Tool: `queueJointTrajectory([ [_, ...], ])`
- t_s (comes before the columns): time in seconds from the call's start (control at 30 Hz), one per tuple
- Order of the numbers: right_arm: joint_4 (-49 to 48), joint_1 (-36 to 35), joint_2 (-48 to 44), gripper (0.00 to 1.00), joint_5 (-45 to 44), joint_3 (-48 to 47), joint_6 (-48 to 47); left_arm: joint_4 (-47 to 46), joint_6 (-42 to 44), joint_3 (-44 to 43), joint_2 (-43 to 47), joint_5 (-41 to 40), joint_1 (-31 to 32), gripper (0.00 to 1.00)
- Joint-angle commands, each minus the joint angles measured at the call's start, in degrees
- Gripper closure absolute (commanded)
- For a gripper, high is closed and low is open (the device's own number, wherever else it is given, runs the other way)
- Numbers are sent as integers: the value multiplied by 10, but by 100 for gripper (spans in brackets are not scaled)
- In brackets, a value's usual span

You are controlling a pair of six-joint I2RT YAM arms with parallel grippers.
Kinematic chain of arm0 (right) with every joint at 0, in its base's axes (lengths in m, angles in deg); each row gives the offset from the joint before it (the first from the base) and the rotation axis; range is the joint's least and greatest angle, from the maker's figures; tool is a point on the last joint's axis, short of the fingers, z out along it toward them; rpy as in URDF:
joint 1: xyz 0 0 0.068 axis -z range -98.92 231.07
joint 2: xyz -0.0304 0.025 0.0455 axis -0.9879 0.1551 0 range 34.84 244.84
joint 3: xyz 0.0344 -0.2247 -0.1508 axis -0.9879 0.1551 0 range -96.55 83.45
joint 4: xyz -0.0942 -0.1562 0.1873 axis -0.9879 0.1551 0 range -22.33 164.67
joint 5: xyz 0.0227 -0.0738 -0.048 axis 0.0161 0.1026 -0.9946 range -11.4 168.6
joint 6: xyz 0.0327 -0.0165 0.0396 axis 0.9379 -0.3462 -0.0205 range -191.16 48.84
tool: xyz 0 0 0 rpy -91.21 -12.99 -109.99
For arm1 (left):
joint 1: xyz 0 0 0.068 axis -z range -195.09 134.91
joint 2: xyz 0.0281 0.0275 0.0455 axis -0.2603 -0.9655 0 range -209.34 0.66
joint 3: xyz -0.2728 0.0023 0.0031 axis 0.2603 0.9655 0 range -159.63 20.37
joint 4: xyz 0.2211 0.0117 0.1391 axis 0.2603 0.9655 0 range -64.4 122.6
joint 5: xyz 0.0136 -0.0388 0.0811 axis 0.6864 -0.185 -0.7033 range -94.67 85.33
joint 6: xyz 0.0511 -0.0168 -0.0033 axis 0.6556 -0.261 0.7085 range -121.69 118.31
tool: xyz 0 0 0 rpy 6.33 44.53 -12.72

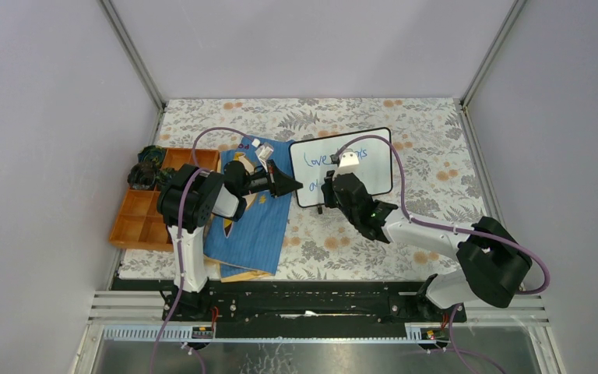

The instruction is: Write a sentence on the whiteboard

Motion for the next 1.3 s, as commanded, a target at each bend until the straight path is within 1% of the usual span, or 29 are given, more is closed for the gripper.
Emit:
queueJointTrajectory([
  [0.0, 11, 4, -9, 100, -1, 7, 9, 99, 57, 8, -21, -39, 2, 100],
  [0.53, 22, 3, -21, 100, 2, 21, 16, 100, 57, 7, -21, -39, 3, 100],
  [0.93, 20, 5, -93, 100, -25, 15, 5, 101, 58, 8, -20, -39, 3, 100],
  [1.27, -14, 14, -65, 100, -22, -11, -3, 102, 59, 7, -21, -38, 3, 100],
])
